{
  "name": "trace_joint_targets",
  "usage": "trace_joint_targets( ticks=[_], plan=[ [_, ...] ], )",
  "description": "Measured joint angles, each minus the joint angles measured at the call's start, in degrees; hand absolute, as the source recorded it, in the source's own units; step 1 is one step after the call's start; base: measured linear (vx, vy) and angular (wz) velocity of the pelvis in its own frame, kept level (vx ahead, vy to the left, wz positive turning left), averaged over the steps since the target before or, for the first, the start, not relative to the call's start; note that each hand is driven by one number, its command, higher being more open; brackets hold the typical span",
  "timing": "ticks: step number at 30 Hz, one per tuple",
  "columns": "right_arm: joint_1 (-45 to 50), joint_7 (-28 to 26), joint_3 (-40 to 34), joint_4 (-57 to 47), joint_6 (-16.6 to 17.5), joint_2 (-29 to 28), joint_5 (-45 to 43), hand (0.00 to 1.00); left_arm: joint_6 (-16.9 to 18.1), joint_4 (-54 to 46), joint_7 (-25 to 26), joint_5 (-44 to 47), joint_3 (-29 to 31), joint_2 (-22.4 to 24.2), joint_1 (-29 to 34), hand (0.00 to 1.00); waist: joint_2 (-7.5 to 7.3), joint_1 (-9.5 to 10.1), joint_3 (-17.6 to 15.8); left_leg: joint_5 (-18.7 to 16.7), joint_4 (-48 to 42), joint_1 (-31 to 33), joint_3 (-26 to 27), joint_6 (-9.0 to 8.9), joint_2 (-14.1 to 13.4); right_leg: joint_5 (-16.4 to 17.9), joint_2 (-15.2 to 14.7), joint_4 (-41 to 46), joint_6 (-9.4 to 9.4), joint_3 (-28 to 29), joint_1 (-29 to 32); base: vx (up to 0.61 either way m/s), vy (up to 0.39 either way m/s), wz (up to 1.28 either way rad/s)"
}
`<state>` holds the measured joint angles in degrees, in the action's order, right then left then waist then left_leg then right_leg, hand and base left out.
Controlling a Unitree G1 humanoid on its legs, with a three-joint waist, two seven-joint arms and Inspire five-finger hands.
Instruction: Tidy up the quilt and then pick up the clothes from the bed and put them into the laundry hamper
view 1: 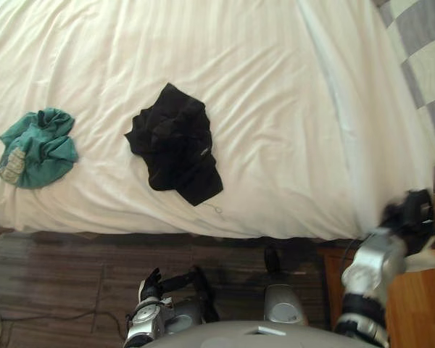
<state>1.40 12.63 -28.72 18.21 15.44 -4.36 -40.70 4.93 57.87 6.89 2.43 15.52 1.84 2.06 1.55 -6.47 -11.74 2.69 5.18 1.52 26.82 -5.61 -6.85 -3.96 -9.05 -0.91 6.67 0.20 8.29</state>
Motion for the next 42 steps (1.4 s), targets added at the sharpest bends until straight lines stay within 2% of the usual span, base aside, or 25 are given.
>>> trace_joint_targets(
  ticks=[2, 4, 7, 12, 15, 16, 20, 22, 23, 25, 26, 29, 32, 34, 36, 39, 40, 41, 42],
  plan=[
    [3.04, -1.56, 3.06, 6.21, -1.7, 0.07, 2.62, 0.0, -0.17, 0.13, -0.1, -0.02, -0.63, 0.44, -0.42, 1.0, -2.03, -0.02, 1.48, -0.27, -0.01, -2.12, 0.72, -0.39, -0.42, 0.77, 0.33, -0.01, -0.13, -0.07, -2.01, 0.06, -0.046, -0.06],
    [5.12, -2.83, 4.35, 10.33, -2.71, -0.06, 4.42, 0.0, -0.22, 0.15, -0.29, -0.03, -1.63, 0.6, -0.46, 1.0, -3.33, 0.08, 2.68, -0.55, -0.03, -3.38, 1.3, -0.78, -0.7, 1.28, 0.56, -0.05, -0.2, -0.09, -3.22, 0.06, -0.027, -0.06],
    [6.92, -4.54, 4.59, 16.32, -4.82, -0.12, 4.45, 0.0, -0.72, 0.96, -0.89, -0.01, -1.62, 0.65, -0.48, 1.0, -4.1, 0.2, 4.11, -0.9, -0.04, -4.7, 2.77, -1.27, -1.23, 1.67, 1.12, -0.09, -0.42, 0.14, -4.2, 0.04, -0.027, -0.12],
    [10.04, -4.79, 2.68, 24.47, -9.99, 0.14, 4.46, 0.0, -1.51, 1.32, -0.89, 0.0, -0.95, 0.67, -0.28, 1.0, -3.37, 0.93, 5.07, -1.56, -0.05, -7.42, 4.88, -2.23, -2.46, 2.08, 2.47, -0.11, -1.0, 1.01, -5.77, 0.02, -0.046, -0.19],
    [12.99, -4.42, 0.36, 26.55, -12.71, 0.49, 4.23, 0.0, -2.09, 1.34, -0.89, 0.19, 2.31, 1.12, 0.24, 1.0, -1.31, 1.35, 5.76, -1.82, -0.05, -8.15, 6.18, -2.61, -3.05, 2.24, 3.22, -0.08, -1.24, 1.73, -5.87, 0.0, -0.046, -0.16],
    [14.28, -4.23, -1.03, 26.59, -13.59, 0.51, 4.2, 0.0, -2.59, 1.36, -0.88, 0.21, 3.87, 1.21, 0.71, 1.0, -1.09, 1.27, 6.01, -1.96, -0.05, -8.68, 6.44, -2.82, -3.39, 2.33, 3.55, -0.02, -1.37, 1.77, -6.27, 0.01, -0.053, -0.14],
    [16.13, -3.0, -6.24, 22.82, -13.67, 0.22, 2.7, 0.0, -2.67, 0.96, -0.8, 0.22, 8.71, 0.76, 2.66, 1.0, -1.38, 1.23, 6.51, -2.44, -0.04, -11.23, 8.22, -3.54, -4.22, 3.47, 4.66, 1.31, -1.94, 3.03, -7.24, -0.01, -0.049, -0.22],
    [16.77, -2.08, -10.11, 17.44, -13.02, 0.18, 0.91, 0.0, -2.7, 0.92, -0.7, 0.22, 10.32, 0.52, 3.57, 1.0, -2.62, 1.36, 7.2, -2.54, -0.03, -12.12, 9.01, -3.66, -4.37, 4.33, 4.84, 2.05, -1.97, 3.07, -7.25, -0.05, -0.041, -0.11],
    [16.79, -1.92, -11.02, 16.51, -12.37, 0.19, 0.89, 1.0, -2.7, 0.65, -0.65, 0.22, 10.39, 0.33, 4.01, 1.0, -3.01, 1.37, 7.51, -2.56, -0.03, -12.17, 9.09, -3.7, -4.43, 4.36, 4.9, 2.04, -2.02, 3.07, -7.24, -0.03, -0.042, -0.07],
    [16.76, -1.31, -13.61, 14.32, -10.36, 0.23, 0.91, 1.0, -2.66, -0.17, -0.51, 0.2, 11.18, -0.22, 5.24, 1.0, -3.99, 1.45, 8.48, -2.73, -0.03, -12.78, 9.53, -3.96, -4.73, 4.46, 5.18, 2.03, -2.18, 3.07, -7.39, -0.01, -0.03, -0.08],
    [16.68, -0.81, -14.21, 14.11, -9.49, 0.44, 0.94, 1.0, -2.64, -0.17, -0.27, 0.2, 11.86, -0.54, 5.34, 1.0, -5.24, 1.51, 8.85, -2.95, -0.01, -12.87, 9.82, -4.27, -4.88, 4.47, 5.34, 1.81, -2.16, 3.21, -7.4, 0.01, -0.024, -0.11],
    [15.72, -0.28, -13.87, 14.13, -8.95, 0.32, 1.15, 1.0, -2.72, -0.02, 0.21, 0.2, 11.71, -1.24, 5.71, 1.0, -5.31, 1.48, 9.24, -3.1, -0.04, -13.43, 10.62, -4.54, -4.96, 4.06, 5.5, 1.88, -2.27, 3.85, -7.5, 0.03, -0.017, -0.15],
    [15.41, -0.38, -8.69, 15.49, -9.37, -0.22, 3.94, 1.0, -2.71, 0.01, 0.3, 0.13, 9.4, -1.65, 5.61, 1.0, -4.98, 1.55, 9.12, -3.34, -0.12, -13.98, 11.67, -4.86, -5.03, 3.83, 5.68, 2.15, -1.9, 4.22, -7.78, 0.02, -0.004, -0.15],
    [14.43, -1.26, -3.38, 20.6, -10.41, -0.05, 6.81, 1.0, -2.73, 0.05, 0.3, 0.13, 7.77, -1.56, 4.24, 1.0, -4.53, 1.62, 8.92, -3.64, -0.12, -13.04, 11.16, -4.97, -6.02, 3.73, 6.53, 4.69, -1.85, -0.18, -5.8, -0.03, -0.067, 0.06],
    [12.68, -2.13, -1.4, 24.49, -11.12, -0.11, 9.02, 1.0, -2.72, 0.08, 0.22, 0.18, 5.35, -1.54, 3.85, 1.0, -3.65, 1.85, 8.02, -3.5, -0.3, -12.91, 10.44, -4.99, -6.57, 4.28, 7.06, 7.99, -2.41, -3.35, -4.4, -0.01, -0.073, 0.16],
    [10.91, -2.98, -0.77, 29.92, -11.07, -0.13, 13.16, 1.0, -2.68, 0.11, 0.04, 0.21, 1.68, -2.12, 2.84, 1.0, -3.21, 2.59, 6.96, -3.49, -0.33, -12.95, 8.87, -4.67, -4.92, 6.67, 5.81, 7.98, -3.29, -5.11, -5.08, 0.0, -0.004, 0.16],
    [10.45, -3.39, -0.54, 31.59, -11.03, 0.1, 13.84, 1.0, -2.58, -0.01, -0.09, 0.2, 0.61, -1.93, 2.07, 1.0, -3.26, 3.13, 6.02, -4.43, -2.16, -12.54, 8.0, -4.15, -4.82, 6.82, 5.13, 6.6, -3.35, -5.7, -6.4, 0.01, 0.037, 0.39],
    [9.95, -3.6, 0.38, 33.65, -11.08, 0.18, 15.19, 1.0, -2.34, -0.54, -0.55, 0.21, -0.15, -1.71, 0.96, 1.0, -2.63, 3.21, 3.61, -7.71, -10.23, -9.76, 5.55, -3.69, -6.0, 7.17, 3.8, 4.98, -2.88, -6.5, -8.42, -0.03, 0.069, 0.64],
    [9.49, -3.57, 2.14, 35.26, -11.52, 0.63, 16.19, 1.0, -2.18, -1.55, -1.01, 0.24, -0.08, -1.13, 0.1, 1.0, -2.46, 3.43, 1.92, -10.29, -22.36, -4.39, 3.02, -3.66, -8.06, 7.23, 2.36, 3.77, -2.77, -8.2, -9.62, -0.07, 0.073, 0.66]
  ],
)
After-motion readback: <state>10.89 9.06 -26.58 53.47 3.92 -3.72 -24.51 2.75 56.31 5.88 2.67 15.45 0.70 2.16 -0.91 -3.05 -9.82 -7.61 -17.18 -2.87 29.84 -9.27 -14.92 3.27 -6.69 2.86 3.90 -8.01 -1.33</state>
